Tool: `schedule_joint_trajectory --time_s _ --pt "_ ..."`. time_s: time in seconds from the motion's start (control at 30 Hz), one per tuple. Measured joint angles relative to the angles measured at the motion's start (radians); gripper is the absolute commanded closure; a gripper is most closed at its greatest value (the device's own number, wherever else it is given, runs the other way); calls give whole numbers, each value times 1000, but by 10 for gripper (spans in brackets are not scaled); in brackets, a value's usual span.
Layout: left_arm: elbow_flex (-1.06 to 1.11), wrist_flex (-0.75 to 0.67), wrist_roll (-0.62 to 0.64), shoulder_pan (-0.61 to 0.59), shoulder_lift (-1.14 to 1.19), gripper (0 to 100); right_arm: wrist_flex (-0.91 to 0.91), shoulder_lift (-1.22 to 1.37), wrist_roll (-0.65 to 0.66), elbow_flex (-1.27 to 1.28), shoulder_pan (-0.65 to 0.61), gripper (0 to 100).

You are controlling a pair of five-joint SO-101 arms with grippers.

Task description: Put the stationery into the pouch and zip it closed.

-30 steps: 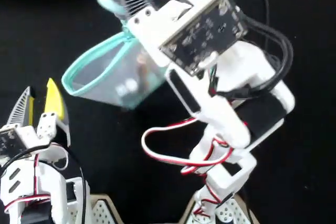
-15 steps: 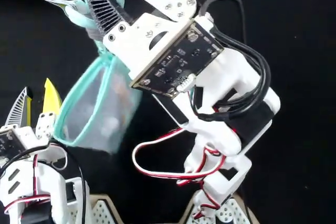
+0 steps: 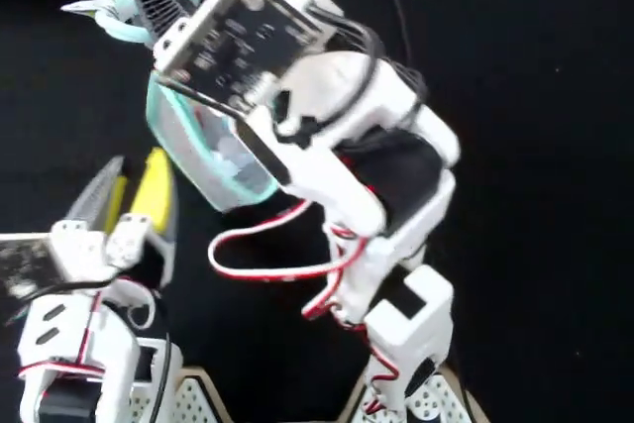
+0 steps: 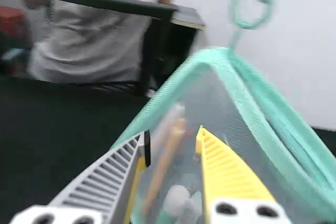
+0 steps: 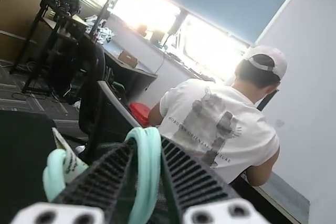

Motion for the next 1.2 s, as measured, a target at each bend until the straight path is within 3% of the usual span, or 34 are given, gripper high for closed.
schedule_joint_trajectory --time_s 0.17,0.4,0.53,0.63,0.73,0.93,1.2 --pt "2 0 -49 94 -3 829 0 20 0 0 0 987" --pt "2 0 -60 104 -3 829 -18 20 0 0 0 987" --pt "-29 29 -135 6 -2 823 0 9 0 0 -5 987" --pt "-118 114 -193 -81 -3 747 55 -18 0 0 -5 987" --pt "-201 190 -261 -98 -3 698 124 -55 0 0 -5 987" --pt "-227 229 -361 -103 -3 711 273 -144 0 0 -5 987" --pt "-227 278 -384 78 -5 711 333 -215 0 -3 -5 987"
